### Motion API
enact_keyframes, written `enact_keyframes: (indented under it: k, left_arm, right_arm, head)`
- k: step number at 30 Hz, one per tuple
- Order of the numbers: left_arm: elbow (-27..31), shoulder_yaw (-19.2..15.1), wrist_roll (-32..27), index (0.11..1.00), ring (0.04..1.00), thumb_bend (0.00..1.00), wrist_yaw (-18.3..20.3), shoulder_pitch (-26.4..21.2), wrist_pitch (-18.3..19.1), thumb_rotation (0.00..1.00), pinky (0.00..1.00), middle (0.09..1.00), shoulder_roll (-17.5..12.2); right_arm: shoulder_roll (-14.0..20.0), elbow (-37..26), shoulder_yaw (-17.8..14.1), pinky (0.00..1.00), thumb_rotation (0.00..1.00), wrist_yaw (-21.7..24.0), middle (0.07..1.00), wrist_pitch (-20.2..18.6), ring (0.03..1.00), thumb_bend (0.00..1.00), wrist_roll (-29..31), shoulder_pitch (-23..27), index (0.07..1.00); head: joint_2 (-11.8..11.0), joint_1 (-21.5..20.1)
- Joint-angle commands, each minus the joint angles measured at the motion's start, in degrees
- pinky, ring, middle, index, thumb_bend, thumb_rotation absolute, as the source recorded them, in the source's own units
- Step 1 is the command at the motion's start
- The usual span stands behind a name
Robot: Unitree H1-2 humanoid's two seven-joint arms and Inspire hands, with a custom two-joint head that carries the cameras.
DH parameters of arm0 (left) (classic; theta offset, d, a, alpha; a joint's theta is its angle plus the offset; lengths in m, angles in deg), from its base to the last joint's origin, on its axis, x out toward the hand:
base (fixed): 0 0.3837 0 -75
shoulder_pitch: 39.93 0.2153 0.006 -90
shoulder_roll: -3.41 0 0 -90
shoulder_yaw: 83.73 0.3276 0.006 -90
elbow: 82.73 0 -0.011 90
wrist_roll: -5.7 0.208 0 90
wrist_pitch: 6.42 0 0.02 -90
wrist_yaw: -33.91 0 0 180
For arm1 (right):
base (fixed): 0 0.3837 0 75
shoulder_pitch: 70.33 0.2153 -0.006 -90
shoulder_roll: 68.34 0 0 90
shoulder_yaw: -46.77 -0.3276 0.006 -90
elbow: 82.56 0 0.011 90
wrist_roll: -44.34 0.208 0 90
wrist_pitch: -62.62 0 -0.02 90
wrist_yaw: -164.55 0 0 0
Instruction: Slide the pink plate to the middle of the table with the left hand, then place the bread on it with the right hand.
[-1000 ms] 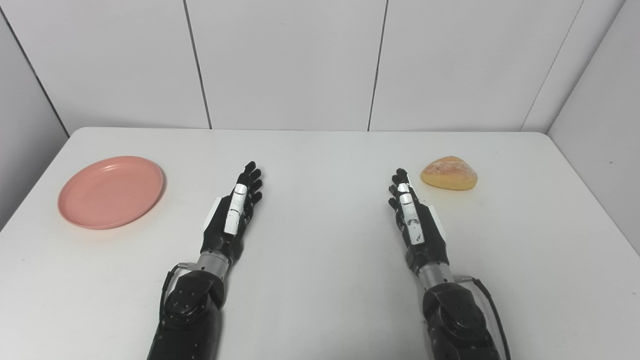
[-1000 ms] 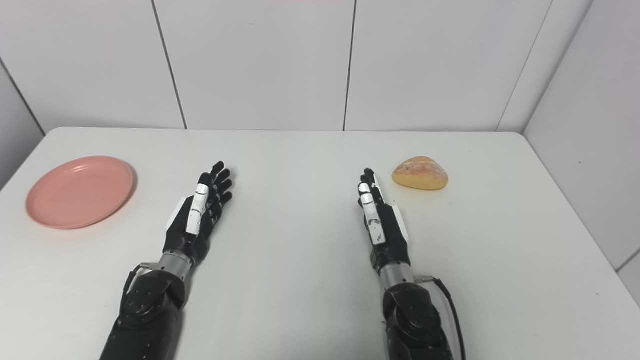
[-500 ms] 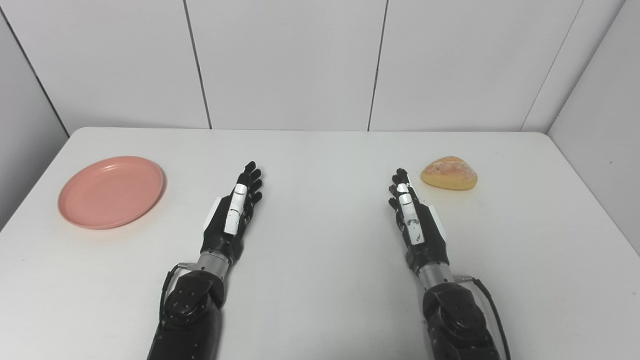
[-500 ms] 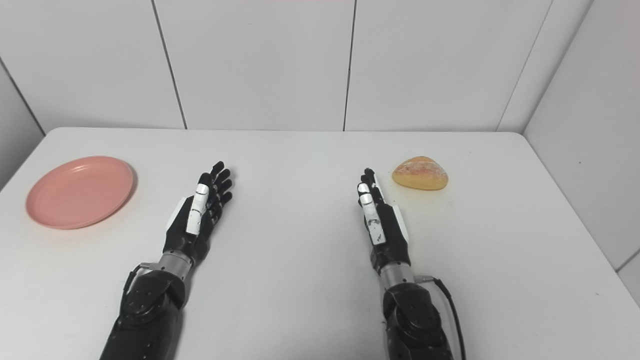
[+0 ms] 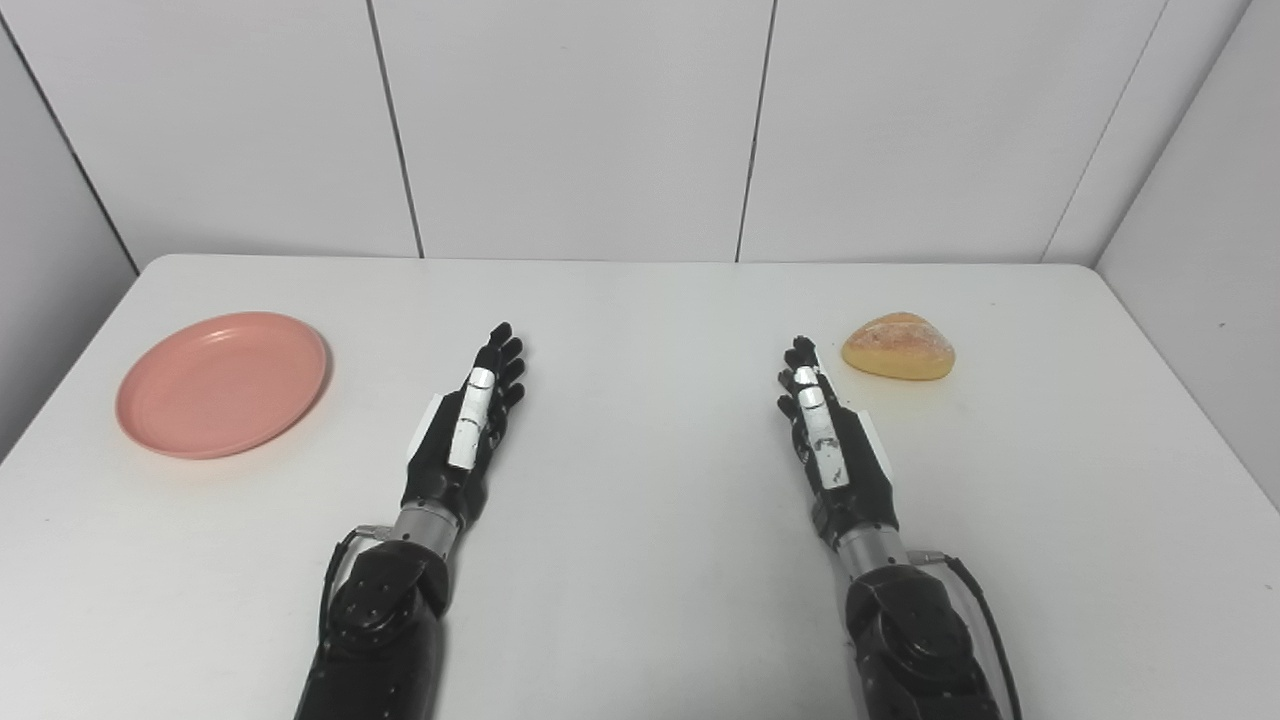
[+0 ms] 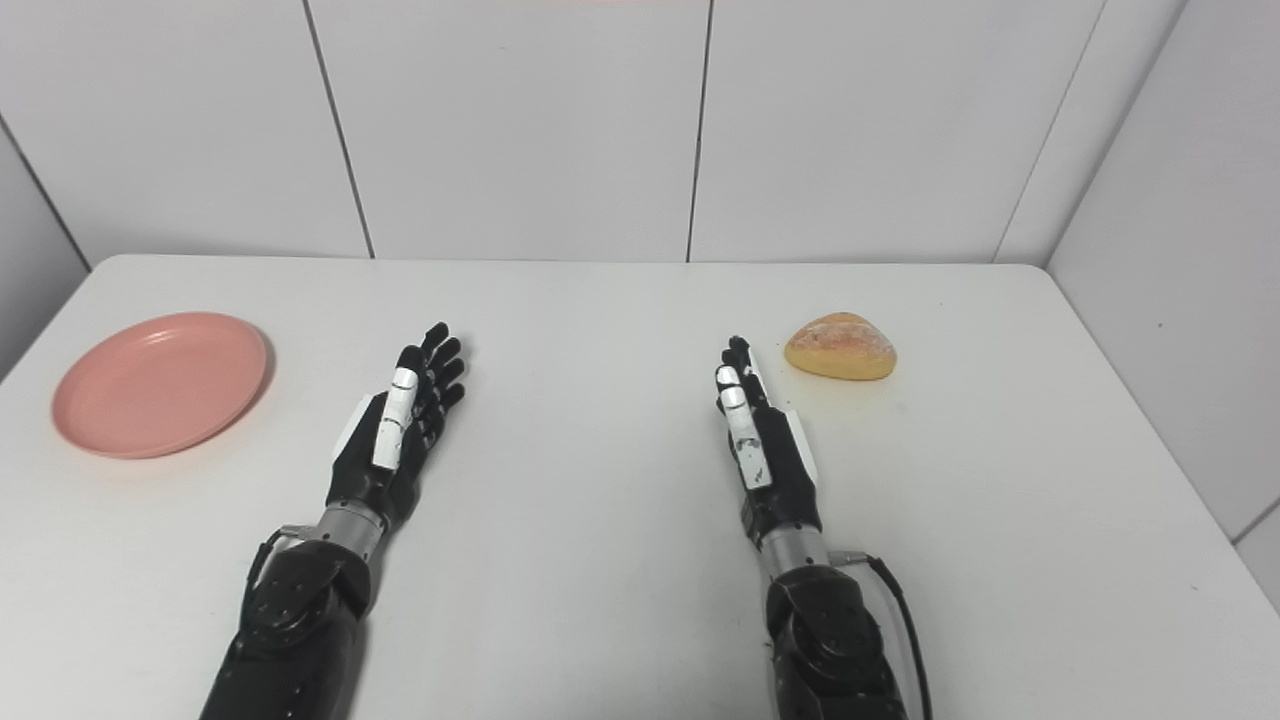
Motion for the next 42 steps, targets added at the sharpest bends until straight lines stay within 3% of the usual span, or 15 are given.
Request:
enact_keyframes:
  k: [1,4,10,16,31,38,42]
  left_arm:
    - [0.20,0.80,0.88,1.000,1.000,0.68,-0.21,-0.52,-1.46,1.00,1.00,1.000,0.52]
    - [-0.19,1.29,1.04,1.000,1.000,0.66,-0.96,-0.36,-1.73,1.00,1.00,1.000,2.05]
    - [-4.65,2.09,3.42,1.000,1.000,0.68,-2.42,-1.42,-6.13,1.00,1.00,1.000,3.51]
    - [-6.42,2.26,4.23,1.000,1.000,0.69,-3.69,-1.91,-8.02,1.00,1.00,1.000,4.27]
    - [-6.39,2.40,3.79,1.000,1.000,0.71,-4.00,-2.39,-8.91,1.00,1.00,1.000,4.30]
    - [-3.19,0.18,0.83,1.000,1.000,0.70,-3.79,-3.35,-7.39,1.00,1.00,1.000,3.40]
    - [0.38,-1.61,-0.14,1.000,1.000,0.71,-4.33,-3.48,-4.32,1.00,1.00,1.000,2.28]
  right_arm:
    - [0.94,-1.40,-0.41,1.00,0.96,1.21,1.000,1.11,1.000,0.70,0.91,1.25,1.000]
    - [2.25,-1.46,-0.91,1.00,0.98,2.50,1.000,1.54,1.000,0.65,1.96,0.61,1.000]
    - [3.92,-0.17,-1.60,1.00,1.00,4.59,1.000,3.52,1.000,0.58,3.50,0.30,1.000]
    - [4.42,0.89,-1.66,1.00,0.96,5.11,1.000,3.22,1.000,0.66,3.81,0.26,1.000]
    - [4.48,2.22,-2.02,1.00,0.98,4.99,1.000,4.34,1.000,0.66,3.68,0.35,1.000]
    - [4.77,4.55,-2.08,1.00,0.97,6.23,1.000,6.59,1.000,0.65,4.15,0.63,1.000]
    - [4.90,4.49,-1.73,1.00,0.99,6.30,1.000,6.66,1.000,0.65,3.93,0.50,1.000]
  head:
    - [-0.90,3.31]
    - [-2.63,10.04]
    - [-4.61,14.69]
    - [-5.56,15.63]
    - [-7.80,17.30]
    - [-9.69,18.59]
    - [-9.97,18.56]
